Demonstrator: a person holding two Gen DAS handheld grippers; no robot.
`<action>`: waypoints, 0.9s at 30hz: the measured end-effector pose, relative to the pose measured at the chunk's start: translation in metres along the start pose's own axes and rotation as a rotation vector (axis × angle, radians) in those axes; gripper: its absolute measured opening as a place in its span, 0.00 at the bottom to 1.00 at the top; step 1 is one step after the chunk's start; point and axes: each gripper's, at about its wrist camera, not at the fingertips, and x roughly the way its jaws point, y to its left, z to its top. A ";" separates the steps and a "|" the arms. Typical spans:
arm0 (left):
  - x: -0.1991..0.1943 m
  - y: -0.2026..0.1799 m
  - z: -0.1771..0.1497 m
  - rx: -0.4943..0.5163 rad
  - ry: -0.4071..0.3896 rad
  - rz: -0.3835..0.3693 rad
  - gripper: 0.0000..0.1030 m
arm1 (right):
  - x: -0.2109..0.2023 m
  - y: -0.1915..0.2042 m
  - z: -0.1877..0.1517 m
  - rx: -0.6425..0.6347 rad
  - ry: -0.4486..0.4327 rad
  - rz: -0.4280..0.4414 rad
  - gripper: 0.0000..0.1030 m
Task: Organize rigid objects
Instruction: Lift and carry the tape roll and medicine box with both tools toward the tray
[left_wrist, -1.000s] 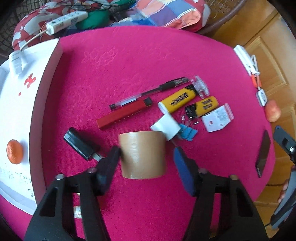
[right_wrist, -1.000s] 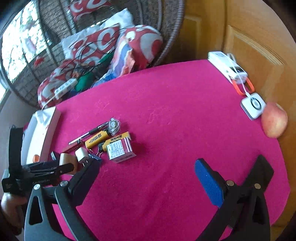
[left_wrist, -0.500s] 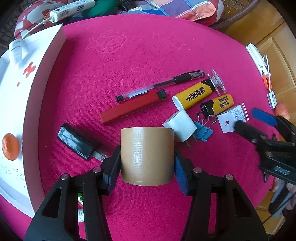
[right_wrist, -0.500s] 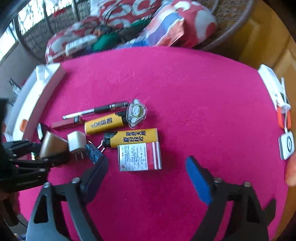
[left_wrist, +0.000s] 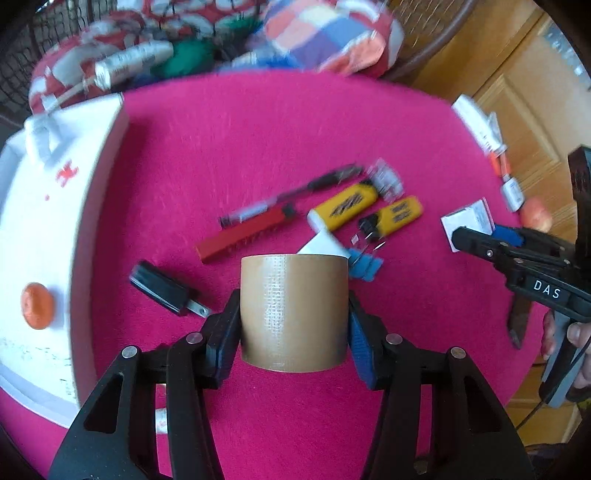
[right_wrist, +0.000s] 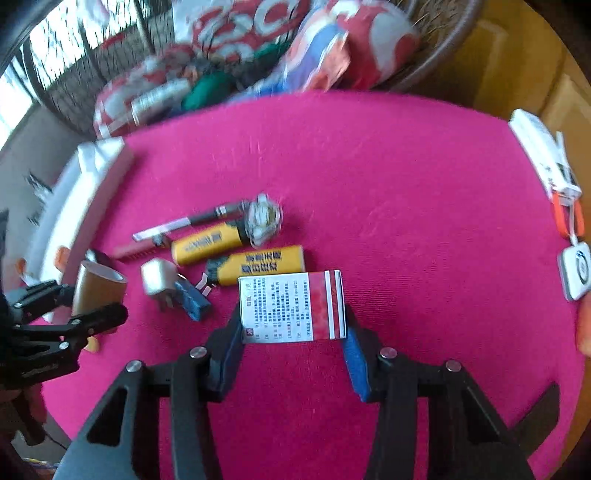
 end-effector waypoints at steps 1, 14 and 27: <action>-0.013 -0.002 0.001 0.008 -0.033 -0.008 0.50 | -0.012 -0.002 0.000 0.010 -0.028 0.005 0.47; -0.262 0.003 0.013 0.059 -0.716 0.033 0.50 | -0.255 0.031 0.011 0.032 -0.778 0.002 0.47; -0.435 0.101 -0.021 -0.100 -1.048 0.202 0.50 | -0.354 0.089 0.016 0.005 -1.090 0.070 0.47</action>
